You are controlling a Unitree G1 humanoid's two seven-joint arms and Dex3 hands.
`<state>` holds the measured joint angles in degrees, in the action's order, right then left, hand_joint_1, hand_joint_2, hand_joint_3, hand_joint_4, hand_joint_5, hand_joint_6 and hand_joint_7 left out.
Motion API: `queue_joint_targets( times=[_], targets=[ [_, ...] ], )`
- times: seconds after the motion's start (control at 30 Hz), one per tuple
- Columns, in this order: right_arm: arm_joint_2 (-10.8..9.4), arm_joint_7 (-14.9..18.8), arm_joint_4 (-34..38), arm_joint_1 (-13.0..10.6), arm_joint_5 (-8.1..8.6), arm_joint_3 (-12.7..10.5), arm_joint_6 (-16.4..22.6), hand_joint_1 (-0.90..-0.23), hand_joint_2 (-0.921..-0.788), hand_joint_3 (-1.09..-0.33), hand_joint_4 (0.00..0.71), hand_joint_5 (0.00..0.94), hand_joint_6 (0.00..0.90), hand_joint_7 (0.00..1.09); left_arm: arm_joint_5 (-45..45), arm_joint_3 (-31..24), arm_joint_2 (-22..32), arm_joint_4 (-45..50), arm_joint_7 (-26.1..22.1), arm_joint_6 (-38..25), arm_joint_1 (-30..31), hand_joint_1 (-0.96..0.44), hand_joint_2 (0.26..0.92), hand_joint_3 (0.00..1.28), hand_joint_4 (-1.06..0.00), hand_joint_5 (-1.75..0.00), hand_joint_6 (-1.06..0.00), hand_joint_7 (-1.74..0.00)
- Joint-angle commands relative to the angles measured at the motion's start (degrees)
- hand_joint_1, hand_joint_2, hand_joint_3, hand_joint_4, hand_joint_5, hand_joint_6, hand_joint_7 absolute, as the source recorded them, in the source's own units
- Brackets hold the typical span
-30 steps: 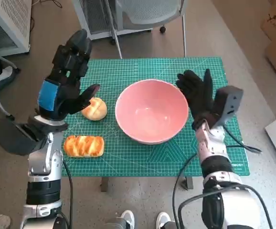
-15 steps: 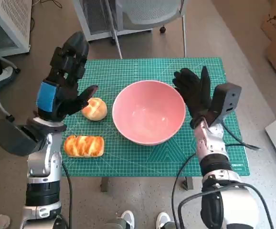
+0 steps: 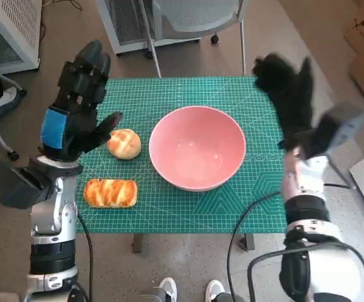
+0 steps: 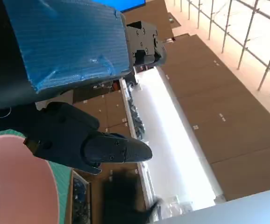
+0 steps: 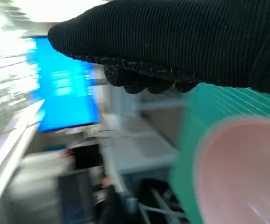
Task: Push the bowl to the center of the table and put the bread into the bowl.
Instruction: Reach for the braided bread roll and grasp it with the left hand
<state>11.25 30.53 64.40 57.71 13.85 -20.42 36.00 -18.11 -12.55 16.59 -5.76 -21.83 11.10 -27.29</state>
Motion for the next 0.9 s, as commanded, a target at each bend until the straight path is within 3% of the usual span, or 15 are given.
queue_joint_targets(
  times=[0.03,0.2,0.33,0.5,0.67,0.9],
  targets=[
    [-0.7,7.7,-6.7,-2.7,4.93,-0.4,3.9,-0.628,-0.921,-0.656,0.262,0.008,0.369,0.02,0.9,-0.1,1.9,3.0,-0.6,-0.2,1.4,-0.62,0.921,0.21,-0.04,-0.01,0.00,-0.41],
    [-1.2,11.7,-14.9,-5.8,8.34,0.9,5.2,-0.629,-0.921,-0.642,0.279,0.013,0.393,0.03,8.0,0.6,9.1,7.0,-2.2,-0.8,3.3,-0.63,0.919,0.19,-0.04,-0.01,0.00,-0.38],
    [-0.9,13.6,-19.9,-7.8,10.20,1.7,4.5,-0.631,-0.921,-0.643,0.284,0.013,0.403,0.03,18.0,1.1,21.4,18.1,-6.6,-11.4,7.2,-0.59,0.851,0.14,-0.01,0.00,0.00,-0.35],
    [-0.5,14.1,-22.6,-9.1,10.83,2.2,4.1,-0.633,-0.921,-0.644,0.292,0.014,0.407,0.03,25.7,2.7,34.3,32.5,-15.7,-32.5,11.6,-0.44,0.739,0.05,0.00,0.00,-0.07,-0.24],
    [-0.2,13.7,-22.4,-9.1,10.61,2.3,3.9,-0.637,-0.921,-0.643,0.297,0.013,0.401,0.02,27.5,5.3,37.9,38.3,-19.1,-42.3,12.9,-0.29,0.703,0.01,0.00,0.00,-0.17,-0.10],
    [-0.1,12.6,-22.3,-9.3,10.46,2.6,3.0,-0.646,-0.921,-0.644,0.297,0.008,0.393,0.01,31.4,11.4,38.8,43.1,-20.3,-49.2,15.5,-0.22,0.693,0.01,-0.10,-0.01,-0.26,-0.04]
  ],
)
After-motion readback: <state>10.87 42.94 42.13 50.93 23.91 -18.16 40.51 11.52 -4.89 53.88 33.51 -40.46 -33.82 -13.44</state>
